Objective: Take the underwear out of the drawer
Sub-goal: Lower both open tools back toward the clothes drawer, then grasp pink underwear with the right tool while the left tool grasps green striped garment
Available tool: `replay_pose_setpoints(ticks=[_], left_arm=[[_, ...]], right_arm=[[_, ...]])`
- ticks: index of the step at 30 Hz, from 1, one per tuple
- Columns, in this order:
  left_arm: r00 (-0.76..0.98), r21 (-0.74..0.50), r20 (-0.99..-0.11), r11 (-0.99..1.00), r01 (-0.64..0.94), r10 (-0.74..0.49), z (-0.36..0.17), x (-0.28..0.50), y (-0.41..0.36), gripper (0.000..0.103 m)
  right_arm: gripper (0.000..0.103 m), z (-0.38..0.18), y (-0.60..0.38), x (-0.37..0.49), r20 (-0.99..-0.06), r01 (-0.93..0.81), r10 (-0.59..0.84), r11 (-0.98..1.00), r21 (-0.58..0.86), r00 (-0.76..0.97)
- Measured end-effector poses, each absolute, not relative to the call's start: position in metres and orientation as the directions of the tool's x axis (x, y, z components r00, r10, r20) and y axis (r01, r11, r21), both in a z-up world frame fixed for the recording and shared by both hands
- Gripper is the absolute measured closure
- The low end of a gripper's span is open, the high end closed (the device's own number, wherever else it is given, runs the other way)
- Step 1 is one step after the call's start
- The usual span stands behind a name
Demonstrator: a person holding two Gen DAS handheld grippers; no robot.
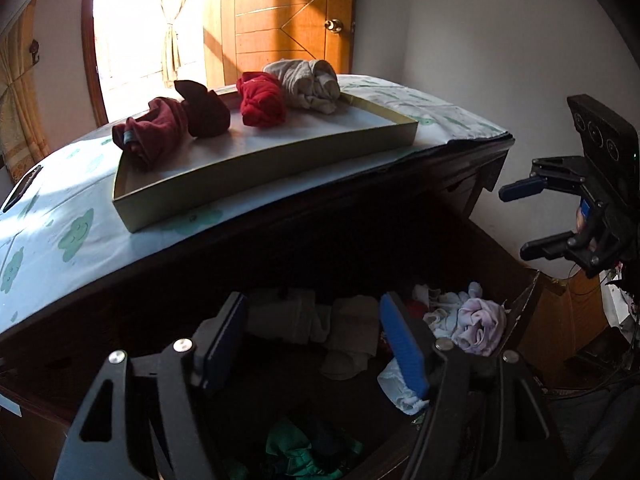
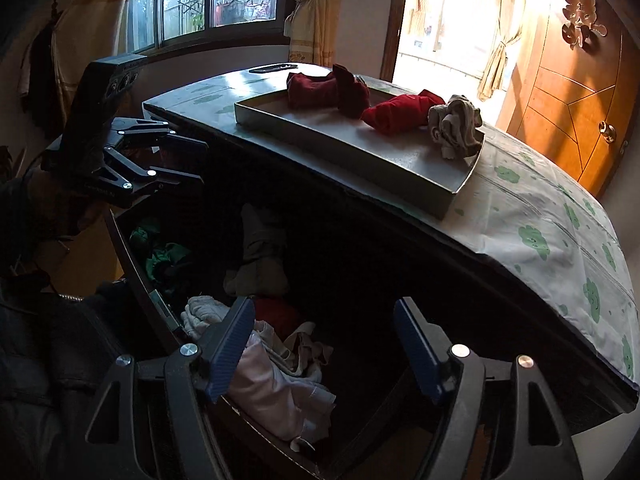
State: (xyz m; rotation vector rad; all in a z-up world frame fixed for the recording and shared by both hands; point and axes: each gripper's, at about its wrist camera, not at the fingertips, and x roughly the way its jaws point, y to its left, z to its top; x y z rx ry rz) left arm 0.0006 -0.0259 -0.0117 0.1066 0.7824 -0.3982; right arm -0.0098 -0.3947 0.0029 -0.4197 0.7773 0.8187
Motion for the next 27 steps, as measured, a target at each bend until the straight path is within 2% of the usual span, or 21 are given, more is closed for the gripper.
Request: replay_pose_setpoints(ticks=[8, 13, 14, 16, 18, 21, 27], left_arm=[[0.591, -0.115, -0.744, 0.93, 0.349, -0.313, -0.034, -0.006, -0.014, 0.031], [0.558, -0.101, -0.768, 0.919, 0.38, -0.315, -0.041, -0.01, -0.022, 0.031], [0.553, -0.1, -0.772, 0.918, 0.383, -0.314, -0.042, -0.01, -0.023, 0.031], [0.547, -0.101, -0.776, 0.918, 0.384, -0.314, -0.044, -0.01, -0.023, 0.031], [0.541, -0.104, -0.78, 0.918, 0.382, -0.314, -0.045, -0.009, -0.023, 0.031], [0.536, -0.103, -0.785, 0.919, 0.381, -0.31, -0.047, -0.007, -0.022, 0.03], [0.496, -0.059, -0.827, 0.918, 0.393, -0.265, -0.055, -0.005, -0.023, 0.03]], right_arm=[[0.029, -0.035, -0.389, -0.014, -0.819, -0.814, 0.512, 0.571, 0.1, 0.258], [0.03, -0.054, -0.373, -0.017, -0.846, -0.821, 0.503, 0.549, 0.157, 0.175], [0.032, -0.057, -0.371, -0.017, -0.849, -0.82, 0.503, 0.548, 0.166, 0.164], [0.053, -0.062, -0.367, -0.014, -0.858, -0.809, 0.493, 0.559, 0.184, 0.145], [0.067, -0.068, -0.363, -0.012, -0.865, -0.808, 0.487, 0.555, 0.198, 0.122], [0.081, -0.073, -0.358, -0.012, -0.873, -0.817, 0.472, 0.547, 0.18, 0.123], [0.086, -0.072, -0.368, 0.003, -0.884, -0.762, 0.382, 0.646, 0.047, 0.268]])
